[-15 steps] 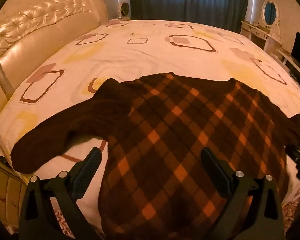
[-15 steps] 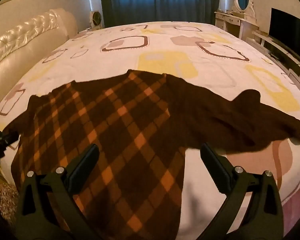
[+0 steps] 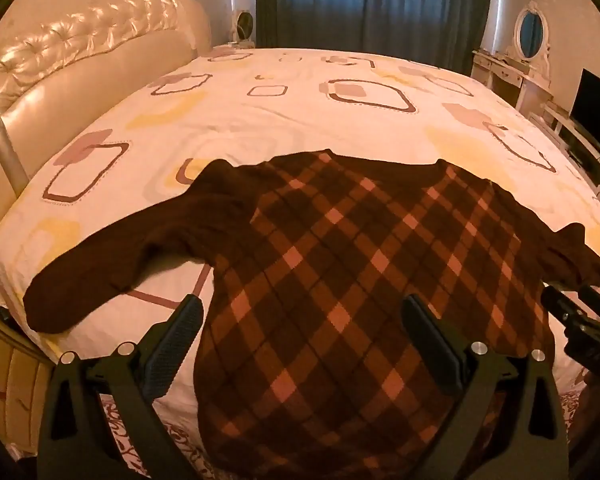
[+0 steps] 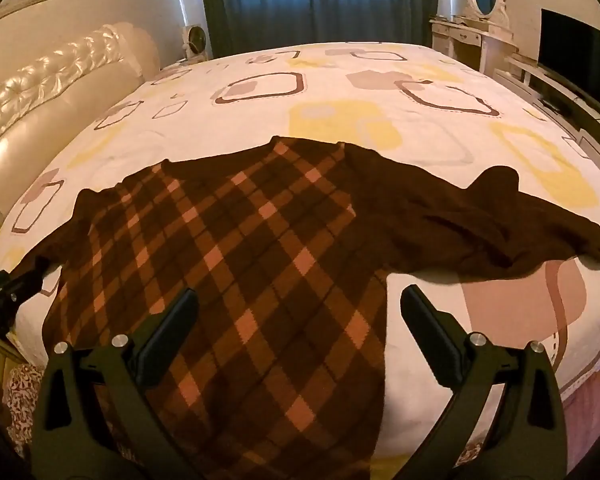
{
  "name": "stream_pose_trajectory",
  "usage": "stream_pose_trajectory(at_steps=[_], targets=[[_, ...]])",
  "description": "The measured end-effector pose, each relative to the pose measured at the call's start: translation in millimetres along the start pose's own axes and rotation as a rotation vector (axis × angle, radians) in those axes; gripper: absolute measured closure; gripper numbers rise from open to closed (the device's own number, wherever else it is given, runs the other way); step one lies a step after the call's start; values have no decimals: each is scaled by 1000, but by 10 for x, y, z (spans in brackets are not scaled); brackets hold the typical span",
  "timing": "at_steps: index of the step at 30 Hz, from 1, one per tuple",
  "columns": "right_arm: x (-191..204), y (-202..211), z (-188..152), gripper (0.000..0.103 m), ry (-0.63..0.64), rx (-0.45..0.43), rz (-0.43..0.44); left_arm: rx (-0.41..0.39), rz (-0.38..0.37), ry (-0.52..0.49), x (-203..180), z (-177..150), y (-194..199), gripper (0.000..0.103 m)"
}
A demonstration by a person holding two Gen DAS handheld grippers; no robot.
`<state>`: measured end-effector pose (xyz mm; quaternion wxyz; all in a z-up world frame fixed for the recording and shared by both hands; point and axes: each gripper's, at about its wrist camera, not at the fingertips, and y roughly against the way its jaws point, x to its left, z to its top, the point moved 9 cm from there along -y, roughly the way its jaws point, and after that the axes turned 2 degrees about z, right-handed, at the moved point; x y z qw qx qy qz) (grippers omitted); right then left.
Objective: Fold small clothes
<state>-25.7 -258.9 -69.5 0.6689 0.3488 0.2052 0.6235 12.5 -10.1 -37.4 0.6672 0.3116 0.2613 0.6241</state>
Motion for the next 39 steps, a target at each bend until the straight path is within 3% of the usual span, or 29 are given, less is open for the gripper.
stream_pose_trajectory(at_steps=[39], targets=[[78, -94, -129, 2, 15, 19, 8, 1, 6, 6, -24, -45, -71, 4]])
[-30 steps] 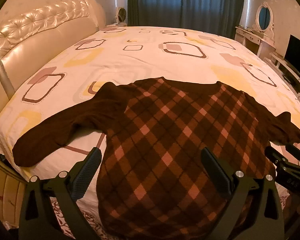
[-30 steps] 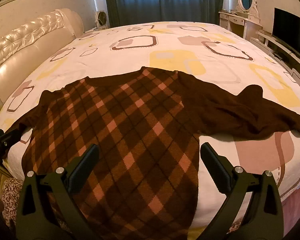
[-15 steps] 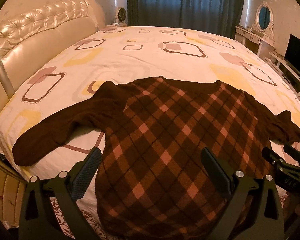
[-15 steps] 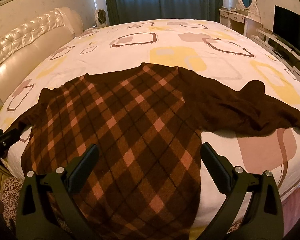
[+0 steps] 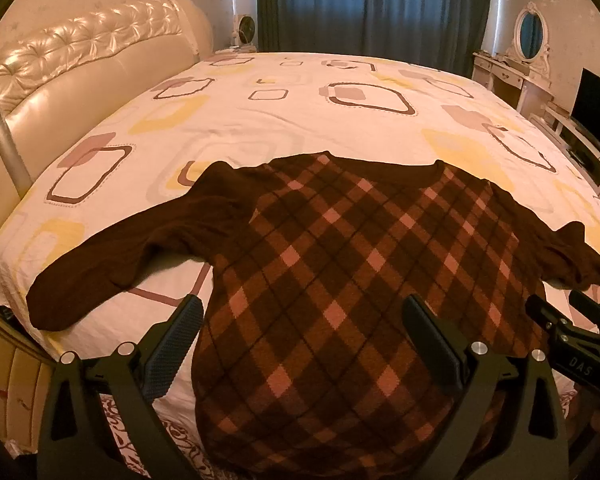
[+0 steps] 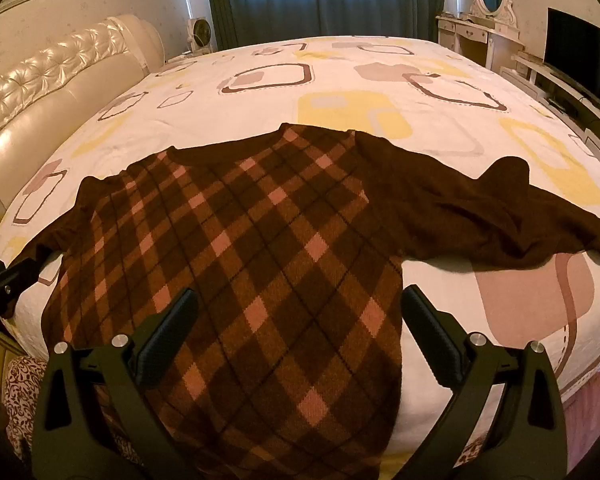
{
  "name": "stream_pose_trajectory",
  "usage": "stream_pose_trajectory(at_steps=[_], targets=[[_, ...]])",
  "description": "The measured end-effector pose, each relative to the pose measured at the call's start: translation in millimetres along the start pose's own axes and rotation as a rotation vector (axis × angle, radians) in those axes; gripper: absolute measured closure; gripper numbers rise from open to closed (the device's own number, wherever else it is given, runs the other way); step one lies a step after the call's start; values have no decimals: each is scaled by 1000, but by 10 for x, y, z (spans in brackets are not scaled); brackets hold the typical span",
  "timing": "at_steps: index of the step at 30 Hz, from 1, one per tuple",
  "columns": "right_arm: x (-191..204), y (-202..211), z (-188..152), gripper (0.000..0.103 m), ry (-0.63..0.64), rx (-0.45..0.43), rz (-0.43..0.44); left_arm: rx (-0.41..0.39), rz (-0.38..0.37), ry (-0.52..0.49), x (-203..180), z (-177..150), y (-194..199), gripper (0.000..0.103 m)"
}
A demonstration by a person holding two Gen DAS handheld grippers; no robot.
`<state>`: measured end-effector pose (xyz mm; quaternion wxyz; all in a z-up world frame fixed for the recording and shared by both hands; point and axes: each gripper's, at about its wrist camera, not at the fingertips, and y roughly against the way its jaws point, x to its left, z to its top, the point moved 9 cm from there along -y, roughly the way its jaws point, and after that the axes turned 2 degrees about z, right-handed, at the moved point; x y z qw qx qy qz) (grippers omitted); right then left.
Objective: Fold small clothes
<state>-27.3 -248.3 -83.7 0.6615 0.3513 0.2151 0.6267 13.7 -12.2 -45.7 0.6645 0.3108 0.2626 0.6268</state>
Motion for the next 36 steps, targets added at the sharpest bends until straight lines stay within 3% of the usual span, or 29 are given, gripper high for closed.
stream_pose_trajectory(at_steps=[31, 36], targets=[[-5, -20, -30, 2, -4, 2, 3, 4, 1, 9, 30, -33, -27, 4], [-113, -23, 1, 2, -65, 20, 34, 12, -7, 19, 64, -77, -67, 4]])
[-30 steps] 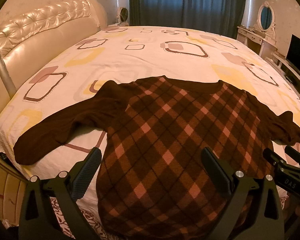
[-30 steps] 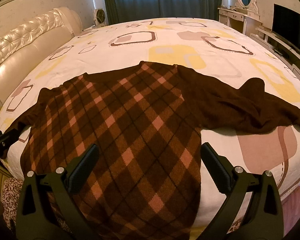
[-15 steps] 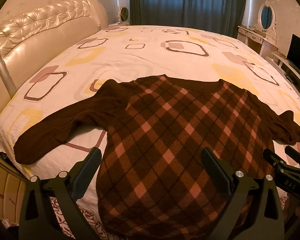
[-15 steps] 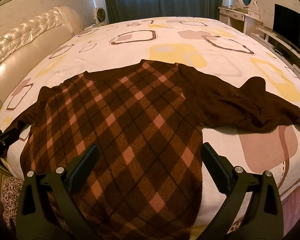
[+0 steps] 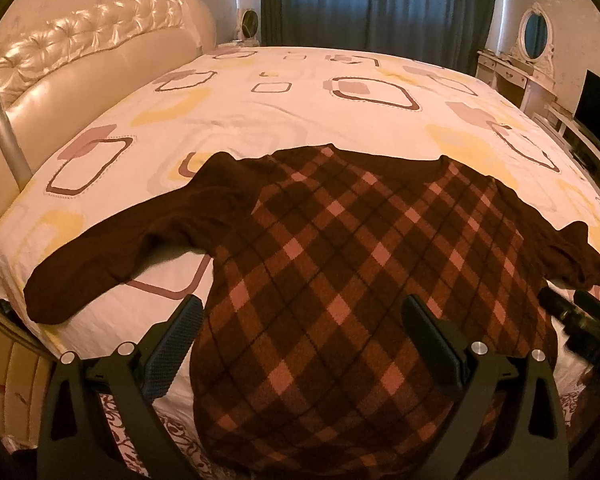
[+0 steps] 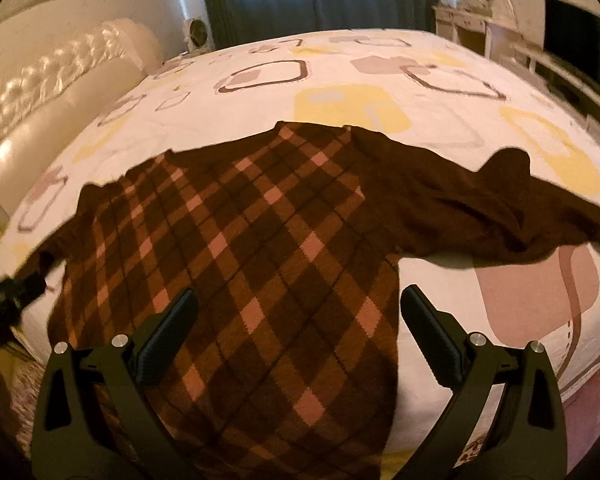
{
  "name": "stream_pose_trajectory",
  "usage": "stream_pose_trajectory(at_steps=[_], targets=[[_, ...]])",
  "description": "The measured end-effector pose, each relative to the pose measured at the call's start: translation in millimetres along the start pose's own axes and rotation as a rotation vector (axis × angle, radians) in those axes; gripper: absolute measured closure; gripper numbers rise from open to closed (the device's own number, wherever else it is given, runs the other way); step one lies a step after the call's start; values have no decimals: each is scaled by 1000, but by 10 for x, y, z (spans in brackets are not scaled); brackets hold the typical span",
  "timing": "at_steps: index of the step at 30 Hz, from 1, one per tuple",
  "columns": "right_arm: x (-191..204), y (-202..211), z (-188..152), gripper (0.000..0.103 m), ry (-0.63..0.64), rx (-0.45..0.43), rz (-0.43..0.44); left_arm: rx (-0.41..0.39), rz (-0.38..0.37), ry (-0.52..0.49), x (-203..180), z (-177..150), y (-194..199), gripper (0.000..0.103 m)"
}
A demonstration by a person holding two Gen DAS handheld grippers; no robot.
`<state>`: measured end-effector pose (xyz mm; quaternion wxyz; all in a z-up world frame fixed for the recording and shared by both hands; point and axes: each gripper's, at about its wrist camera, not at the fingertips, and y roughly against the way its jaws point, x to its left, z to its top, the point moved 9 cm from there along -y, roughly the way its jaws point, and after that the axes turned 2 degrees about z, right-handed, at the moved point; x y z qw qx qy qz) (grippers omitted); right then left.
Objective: Fold small clothes
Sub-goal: 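Grasp the sweater sleeve cuff with the right gripper and lift it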
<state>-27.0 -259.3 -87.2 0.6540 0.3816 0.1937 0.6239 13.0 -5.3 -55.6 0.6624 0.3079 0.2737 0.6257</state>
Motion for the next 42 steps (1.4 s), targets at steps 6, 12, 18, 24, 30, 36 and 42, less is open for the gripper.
stream_pose_trajectory(at_steps=[6, 12, 18, 24, 30, 36, 42], targets=[[-696, 122, 298, 2, -218, -5, 47, 30, -8, 14, 35, -46, -77, 4], [-2250, 455, 482, 2, -578, -113, 38, 40, -7, 17, 49, -61, -129, 4], [-3538, 637, 146, 36, -907, -176, -23, 54, 10, 35, 89, -42, -203, 4], [-4065, 502, -69, 57, -1070, -210, -7, 85, 33, 42, 110, -85, -267, 4], [-4186, 302, -72, 100, -1153, -233, 67, 117, 48, 50, 98, -131, -303, 4], [-4489, 697, -126, 100, -1150, -366, 60, 114, 48, 43, 60, -92, -302, 4], [-4830, 737, -604, 100, -1258, -366, 88, 134, 27, 61, 15, -109, -354, 4]])
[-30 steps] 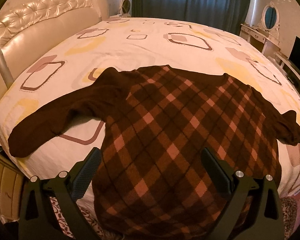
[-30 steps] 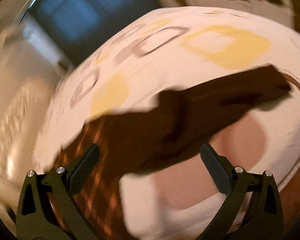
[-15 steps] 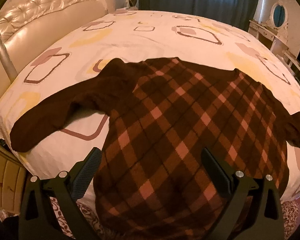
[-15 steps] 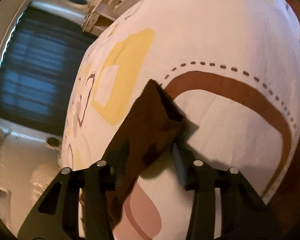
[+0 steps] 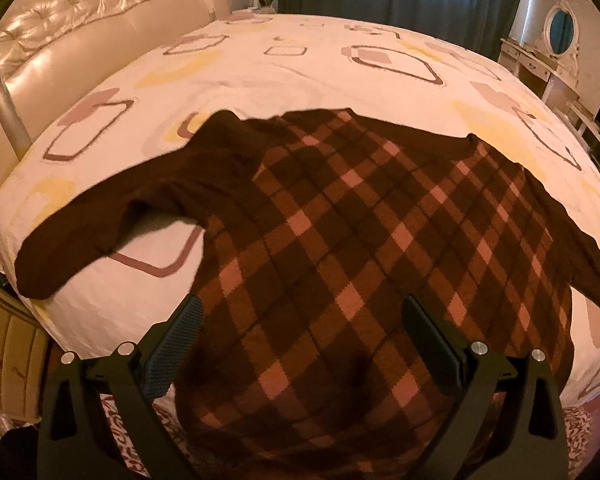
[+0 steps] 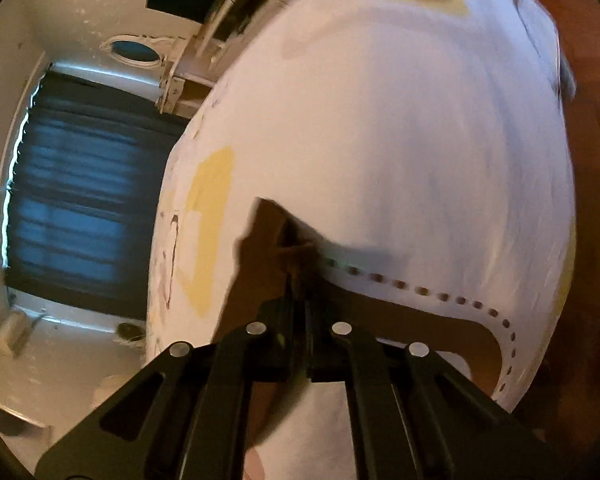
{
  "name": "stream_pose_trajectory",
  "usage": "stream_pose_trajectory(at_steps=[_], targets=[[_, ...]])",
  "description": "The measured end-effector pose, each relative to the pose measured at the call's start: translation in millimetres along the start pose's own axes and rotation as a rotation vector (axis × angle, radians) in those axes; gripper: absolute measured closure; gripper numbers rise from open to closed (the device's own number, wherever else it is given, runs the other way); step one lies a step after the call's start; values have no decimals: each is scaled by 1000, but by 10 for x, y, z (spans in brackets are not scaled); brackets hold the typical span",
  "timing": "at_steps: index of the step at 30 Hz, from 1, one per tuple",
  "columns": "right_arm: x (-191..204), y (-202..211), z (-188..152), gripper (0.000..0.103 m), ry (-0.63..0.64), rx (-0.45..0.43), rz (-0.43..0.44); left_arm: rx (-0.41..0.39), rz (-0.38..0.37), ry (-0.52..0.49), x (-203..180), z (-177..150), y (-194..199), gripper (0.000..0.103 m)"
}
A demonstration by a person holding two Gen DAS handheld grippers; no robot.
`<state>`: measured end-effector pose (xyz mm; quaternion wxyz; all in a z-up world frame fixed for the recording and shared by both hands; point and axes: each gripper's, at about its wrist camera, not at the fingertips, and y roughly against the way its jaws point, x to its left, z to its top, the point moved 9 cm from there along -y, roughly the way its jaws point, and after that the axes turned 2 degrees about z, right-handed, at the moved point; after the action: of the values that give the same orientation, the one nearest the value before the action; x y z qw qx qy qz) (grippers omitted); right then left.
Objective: Fold small clothes
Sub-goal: 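Grasp the sweater sleeve cuff with the right gripper and lift it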
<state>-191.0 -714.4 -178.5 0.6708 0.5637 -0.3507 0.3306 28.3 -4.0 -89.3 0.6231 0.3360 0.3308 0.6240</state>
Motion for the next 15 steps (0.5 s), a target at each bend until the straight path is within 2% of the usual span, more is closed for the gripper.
stream_pose_trajectory(at_steps=[2, 4, 6, 9, 11, 14, 15], targets=[[2, 8, -7, 98, -21, 9, 42, 18, -14, 9, -20, -21, -22, 4], [13, 31, 18, 90, -42, 12, 83, 19, -23, 12, -35, -20, -20, 4], [16, 64, 36, 74, -49, 12, 113, 8, -27, 10, -43, -13, -7, 4], [42, 80, 51, 70, -60, 21, 132, 3, -31, 10, -29, -5, -1, 4], [94, 44, 3, 72, -39, 31, 112, 11, -26, 16, -7, -15, -10, 4], [175, 1, -52, 97, 22, 73, 72, 31, -41, 31, 40, -41, -47, 4], [212, 1, -32, 98, 39, 77, 61, 37, -44, 29, 55, -49, -55, 4]])
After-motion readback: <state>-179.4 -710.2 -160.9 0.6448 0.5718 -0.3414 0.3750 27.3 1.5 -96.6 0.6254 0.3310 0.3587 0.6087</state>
